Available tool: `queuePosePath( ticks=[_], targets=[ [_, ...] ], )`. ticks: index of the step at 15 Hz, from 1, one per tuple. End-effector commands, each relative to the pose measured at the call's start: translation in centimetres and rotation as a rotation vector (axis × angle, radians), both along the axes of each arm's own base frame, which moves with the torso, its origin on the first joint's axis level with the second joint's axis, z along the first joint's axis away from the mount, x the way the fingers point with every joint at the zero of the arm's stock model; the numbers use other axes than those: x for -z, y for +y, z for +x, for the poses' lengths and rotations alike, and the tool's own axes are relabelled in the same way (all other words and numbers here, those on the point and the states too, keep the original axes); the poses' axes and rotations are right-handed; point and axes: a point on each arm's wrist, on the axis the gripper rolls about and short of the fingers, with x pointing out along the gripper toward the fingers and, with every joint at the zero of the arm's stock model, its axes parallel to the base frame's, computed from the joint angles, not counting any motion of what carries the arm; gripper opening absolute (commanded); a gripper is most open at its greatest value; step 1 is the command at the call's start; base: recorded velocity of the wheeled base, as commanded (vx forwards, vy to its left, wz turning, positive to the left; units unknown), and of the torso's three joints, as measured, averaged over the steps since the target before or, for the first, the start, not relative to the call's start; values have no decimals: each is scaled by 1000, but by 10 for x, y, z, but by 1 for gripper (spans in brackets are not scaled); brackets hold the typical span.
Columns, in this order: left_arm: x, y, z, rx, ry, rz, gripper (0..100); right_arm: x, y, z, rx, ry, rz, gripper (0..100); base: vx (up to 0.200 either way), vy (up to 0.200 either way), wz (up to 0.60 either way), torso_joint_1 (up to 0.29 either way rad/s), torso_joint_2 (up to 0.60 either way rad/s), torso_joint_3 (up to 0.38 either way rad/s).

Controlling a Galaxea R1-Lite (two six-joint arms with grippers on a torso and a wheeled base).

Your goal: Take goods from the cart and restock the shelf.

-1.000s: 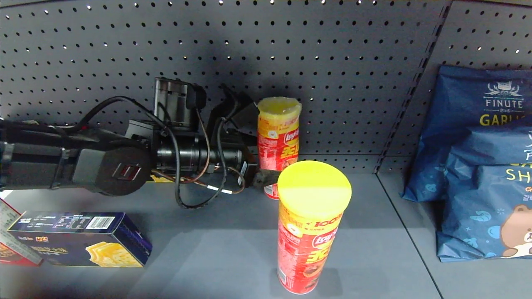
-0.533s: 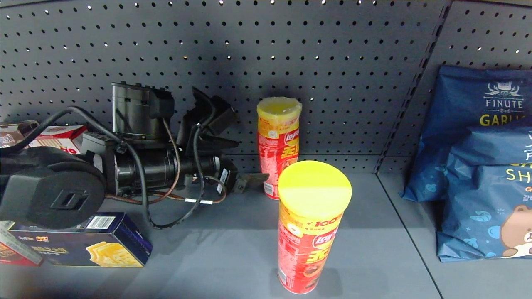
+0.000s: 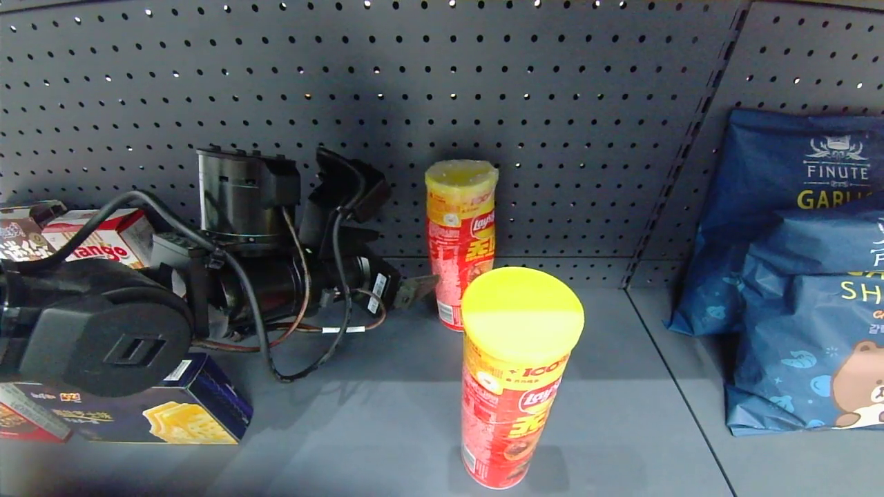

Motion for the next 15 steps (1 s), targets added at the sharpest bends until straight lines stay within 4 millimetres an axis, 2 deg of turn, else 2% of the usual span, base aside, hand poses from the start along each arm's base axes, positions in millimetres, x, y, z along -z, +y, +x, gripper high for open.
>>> queuePosePath(
  ticks=[1,10,15],
  targets=[
    [7,-2,5,-13,11,9,100,0,0,0,-1,1,0,100,0,0,0,0,0,0],
    [11,-6,14,-69,-2,5,100,0,0,0,-1,1,0,100,0,0,0,0,0,0],
    [12,-2,13,-92,-16,10,100,0,0,0,-1,1,0,100,0,0,0,0,0,0]
  ],
)
